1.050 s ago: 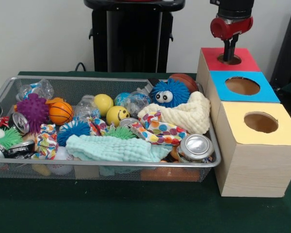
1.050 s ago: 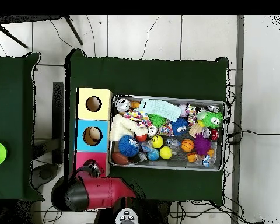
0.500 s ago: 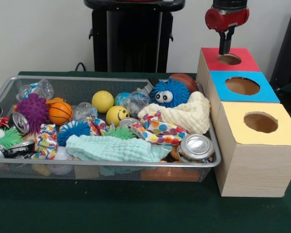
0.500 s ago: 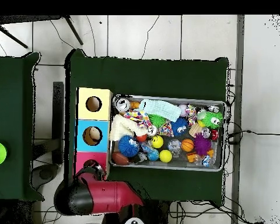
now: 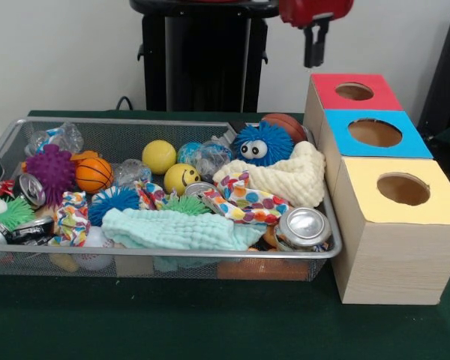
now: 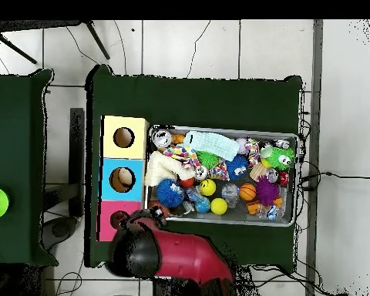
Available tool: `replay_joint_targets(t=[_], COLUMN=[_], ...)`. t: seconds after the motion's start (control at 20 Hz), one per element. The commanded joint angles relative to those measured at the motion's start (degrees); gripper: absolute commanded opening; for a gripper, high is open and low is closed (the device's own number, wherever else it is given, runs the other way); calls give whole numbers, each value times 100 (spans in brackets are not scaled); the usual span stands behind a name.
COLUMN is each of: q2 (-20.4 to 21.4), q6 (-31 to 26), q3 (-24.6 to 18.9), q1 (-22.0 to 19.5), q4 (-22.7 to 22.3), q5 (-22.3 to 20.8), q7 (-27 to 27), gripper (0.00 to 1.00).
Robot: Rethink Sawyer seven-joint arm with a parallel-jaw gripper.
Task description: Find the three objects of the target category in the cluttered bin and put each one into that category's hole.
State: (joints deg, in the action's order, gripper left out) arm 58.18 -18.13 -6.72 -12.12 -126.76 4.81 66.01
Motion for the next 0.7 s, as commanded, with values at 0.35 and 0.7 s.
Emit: replay_joint_targets(t=[0.35,0.7], q2=[-565,-1024], q6=[-789,-1006], q3=[-935,-1576], q1=[-1820,-2562], q4=[746,1387], q5=[-1555,-2433], q7=[-1128,-1494], gripper=[0,0])
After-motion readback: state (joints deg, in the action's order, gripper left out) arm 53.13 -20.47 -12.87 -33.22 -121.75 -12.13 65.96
